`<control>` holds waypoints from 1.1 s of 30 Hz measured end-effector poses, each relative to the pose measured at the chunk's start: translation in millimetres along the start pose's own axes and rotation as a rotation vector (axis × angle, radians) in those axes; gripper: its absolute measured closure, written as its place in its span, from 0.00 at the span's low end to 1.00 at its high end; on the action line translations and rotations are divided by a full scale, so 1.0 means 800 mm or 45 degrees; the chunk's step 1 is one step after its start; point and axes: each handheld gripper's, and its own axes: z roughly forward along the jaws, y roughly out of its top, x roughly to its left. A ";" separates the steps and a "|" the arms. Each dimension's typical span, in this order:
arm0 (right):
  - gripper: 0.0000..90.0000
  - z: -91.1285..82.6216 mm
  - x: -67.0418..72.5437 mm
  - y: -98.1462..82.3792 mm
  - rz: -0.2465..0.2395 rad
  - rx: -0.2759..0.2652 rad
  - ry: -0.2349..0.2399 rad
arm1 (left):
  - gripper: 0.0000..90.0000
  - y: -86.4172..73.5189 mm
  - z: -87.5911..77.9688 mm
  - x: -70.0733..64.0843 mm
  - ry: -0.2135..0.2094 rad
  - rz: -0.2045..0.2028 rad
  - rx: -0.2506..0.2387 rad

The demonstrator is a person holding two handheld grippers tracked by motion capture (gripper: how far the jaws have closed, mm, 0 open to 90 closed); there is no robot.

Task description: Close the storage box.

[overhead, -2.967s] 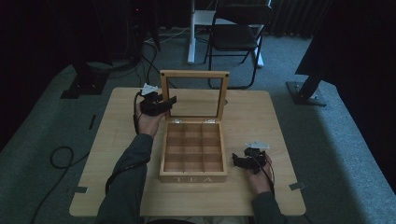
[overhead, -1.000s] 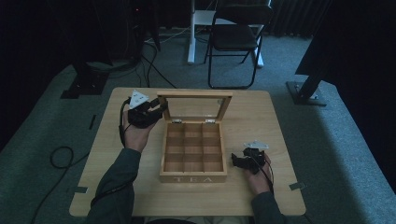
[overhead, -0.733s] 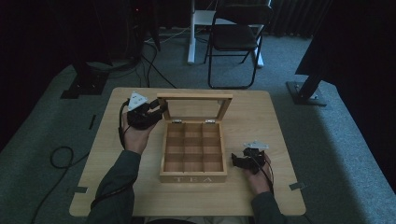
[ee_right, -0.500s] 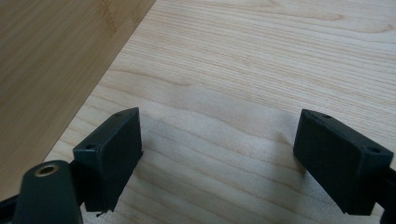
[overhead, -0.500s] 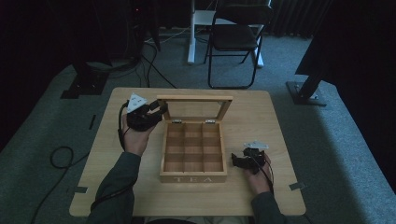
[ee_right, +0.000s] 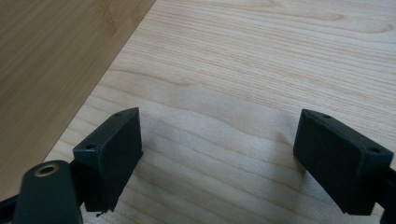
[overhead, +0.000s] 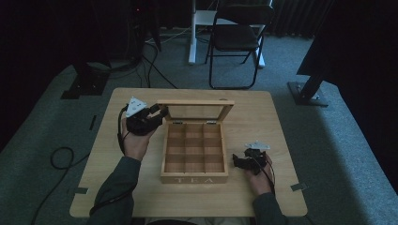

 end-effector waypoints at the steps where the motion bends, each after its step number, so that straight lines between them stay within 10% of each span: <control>1: 0.17 0.000 0.000 0.000 -0.001 0.000 0.000 | 0.66 0.000 0.000 0.000 -0.001 -0.004 -0.002; 33: 0.17 0.000 0.000 0.000 -0.001 0.002 0.000 | 0.64 -0.019 -0.024 -0.015 -0.023 -0.031 -0.018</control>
